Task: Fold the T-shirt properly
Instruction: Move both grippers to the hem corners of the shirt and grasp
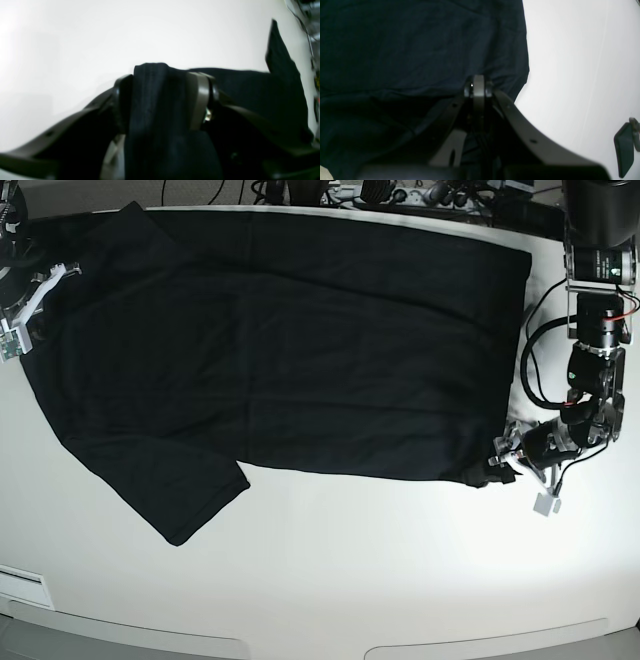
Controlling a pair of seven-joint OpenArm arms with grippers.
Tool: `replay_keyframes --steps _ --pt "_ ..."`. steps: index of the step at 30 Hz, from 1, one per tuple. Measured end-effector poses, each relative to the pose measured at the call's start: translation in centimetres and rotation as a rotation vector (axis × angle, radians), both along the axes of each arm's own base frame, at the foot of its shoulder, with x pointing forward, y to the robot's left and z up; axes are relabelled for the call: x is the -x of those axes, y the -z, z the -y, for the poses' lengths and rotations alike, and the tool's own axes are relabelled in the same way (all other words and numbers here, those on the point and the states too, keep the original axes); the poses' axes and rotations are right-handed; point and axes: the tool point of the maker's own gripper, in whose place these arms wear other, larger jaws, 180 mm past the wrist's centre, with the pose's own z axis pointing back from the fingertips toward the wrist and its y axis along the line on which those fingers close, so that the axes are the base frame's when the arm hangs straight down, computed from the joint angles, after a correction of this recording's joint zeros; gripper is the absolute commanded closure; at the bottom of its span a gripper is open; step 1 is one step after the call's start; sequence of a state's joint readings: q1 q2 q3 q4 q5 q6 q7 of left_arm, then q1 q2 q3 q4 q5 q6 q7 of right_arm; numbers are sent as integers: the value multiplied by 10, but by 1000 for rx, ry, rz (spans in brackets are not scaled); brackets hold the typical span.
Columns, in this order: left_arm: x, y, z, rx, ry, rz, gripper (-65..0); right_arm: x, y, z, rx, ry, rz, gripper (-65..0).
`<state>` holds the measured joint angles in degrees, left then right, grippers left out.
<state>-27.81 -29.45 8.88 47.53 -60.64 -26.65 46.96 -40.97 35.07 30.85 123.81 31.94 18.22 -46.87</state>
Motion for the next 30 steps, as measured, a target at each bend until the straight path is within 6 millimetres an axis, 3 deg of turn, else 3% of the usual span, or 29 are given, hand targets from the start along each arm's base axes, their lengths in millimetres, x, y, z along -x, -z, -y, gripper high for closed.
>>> replay_keyframes --steps 4,8,11,14,19,21,26,30 --pt "6 7 9 13 12 -44 0 -6 -5 -3 -12 -14 45 0" --pt "7 8 7 15 -4 -61 0 -29 -23 -6 -16 -30 151 -153" --pt "7 8 7 14 0 -60 0 -60 -52 -3 -25 -9 287 -265" --pt "7 7 8 15 8 -58 0 -85 -66 7 -57 16 378 -306" --pt "7 8 8 8 13 -61 0 -127 -49 19 -294 69 388 -306" --pt "7 8 8 11 14 -62 0 -145 -31 25 -364 107 344 -306" --pt "9 7 9 9 30 -61 0 -178 30 20 -504 146 168 -306" --pt "9 8 10 10 33 -63 0 -205 49 18 -563 161 103 -306"
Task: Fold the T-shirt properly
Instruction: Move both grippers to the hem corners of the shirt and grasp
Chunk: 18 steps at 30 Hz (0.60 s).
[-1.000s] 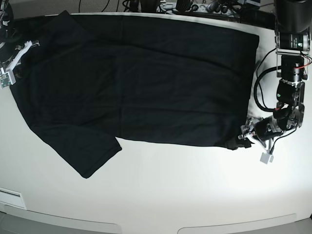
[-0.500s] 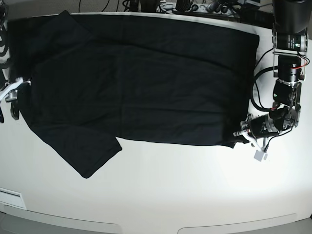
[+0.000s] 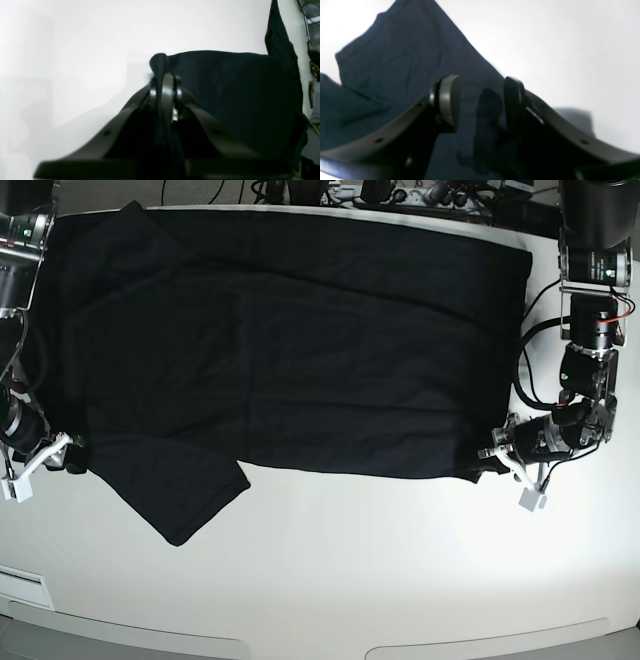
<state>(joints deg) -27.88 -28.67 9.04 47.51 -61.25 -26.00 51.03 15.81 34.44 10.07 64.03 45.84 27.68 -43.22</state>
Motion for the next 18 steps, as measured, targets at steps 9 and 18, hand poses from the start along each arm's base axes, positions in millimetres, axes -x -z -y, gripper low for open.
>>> replay_keyframes --steps 9,18 --pt "1 -1 1 1 17 9 0 -21 38 -3 -153 41 -119 -306" --pt "1 -1 2 1 19 10 0 -21 45 -49 -252 -84 -103 -233"
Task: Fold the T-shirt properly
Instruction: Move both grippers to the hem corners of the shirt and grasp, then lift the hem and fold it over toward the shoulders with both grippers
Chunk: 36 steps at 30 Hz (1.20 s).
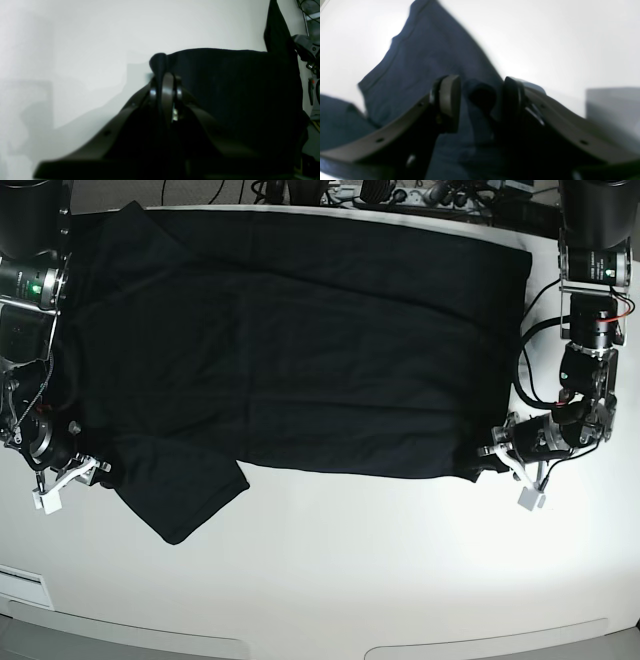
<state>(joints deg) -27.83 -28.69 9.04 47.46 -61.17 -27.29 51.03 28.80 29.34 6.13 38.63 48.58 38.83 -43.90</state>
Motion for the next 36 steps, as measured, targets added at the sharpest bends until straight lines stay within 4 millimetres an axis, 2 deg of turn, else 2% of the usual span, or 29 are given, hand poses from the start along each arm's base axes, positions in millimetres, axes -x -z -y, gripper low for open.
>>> replay_keyframes --steps 3,4,6,10,13,16,19,23,25,28,32,36 --pt "0 -2 1 1 15 10 0 5 -2 -7 6 -51 -24 -15" --pt "0 -2 2 -3 30 18 0 7 -2 -8 11 -66 -33 0" --pt "-3 -5 3 -8 39 28 0 6 -10 -13 14 -93 -26 0" --pt "-13 -18 4 -51 101 58 0 -1 -39 -19 13 -142 34 0" --pt "-24 -30 4 -74 124 80 0 1 -58 -18 29 -180 69 0" --pt "-33 -51 10 -50 165 137 0 13 -69 -12 78 -213 98 0" --pt "-37 -68 20 -33 216 180 0 34 -75 -13 141 -280 99 0" --pt "-30 -82 39 -38 312 213 0 61 -90 -25 227 -393 140 0" --pt "-24 -85 42 -72 364 202 0 74 -96 -29 274 -441 156 0" --pt "-18 -100 46 -78 410 234 0 93 -102 -28 347 -501 157 0" --pt "-7 -110 31 -153 442 261 0 112 -111 -23 403 -529 164 0" --pt "14 -107 12 -226 473 242 0 125 -121 -11 426 -497 165 0"
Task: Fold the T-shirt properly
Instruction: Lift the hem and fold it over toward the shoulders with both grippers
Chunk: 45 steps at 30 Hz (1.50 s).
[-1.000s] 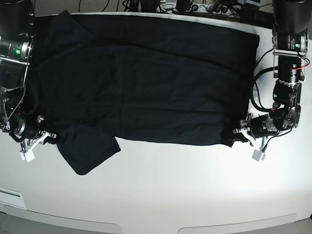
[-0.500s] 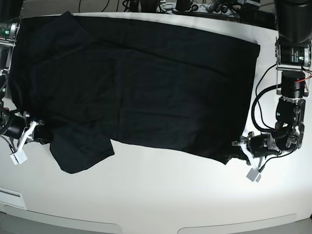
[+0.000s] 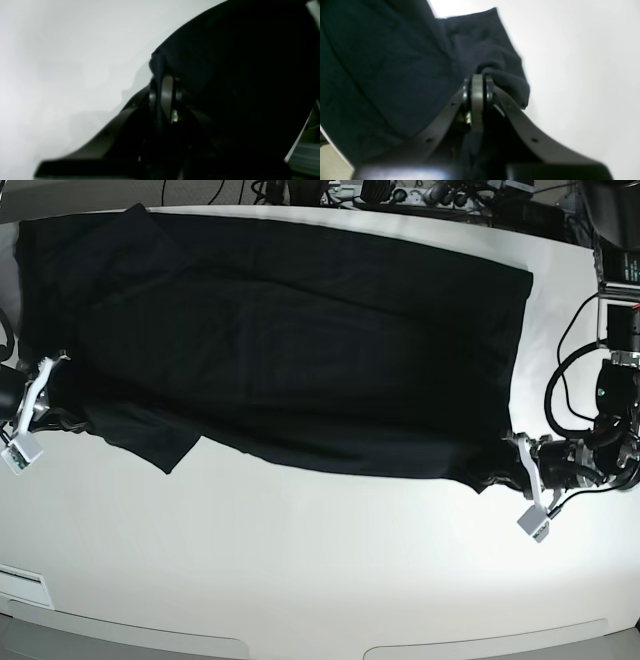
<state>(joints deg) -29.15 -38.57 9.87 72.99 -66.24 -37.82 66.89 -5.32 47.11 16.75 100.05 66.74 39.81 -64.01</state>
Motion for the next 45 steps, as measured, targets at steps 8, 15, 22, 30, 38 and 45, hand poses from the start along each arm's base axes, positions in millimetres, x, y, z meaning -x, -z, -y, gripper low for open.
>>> replay_keyframes --steps 8,15,22,30,38,45 --pt "47 8 2 10 75 -51 0 34 3 17 -27 44 -91 0" --pt "83 -5 13 -35 219 -49 0 59 24 21 -2 45 -194 0" --pt "107 -17 5 -78 286 -83 0 68 29 26 41 33 -248 0" --pt "119 -14 -9 -133 302 -142 0 71 23 32 67 9 -276 0" --pt "127 -17 -2 -177 365 -136 0 82 24 20 -3 -18 -305 0" --pt "142 -12 3 -181 401 -156 0 99 37 23 14 -13 -364 0"
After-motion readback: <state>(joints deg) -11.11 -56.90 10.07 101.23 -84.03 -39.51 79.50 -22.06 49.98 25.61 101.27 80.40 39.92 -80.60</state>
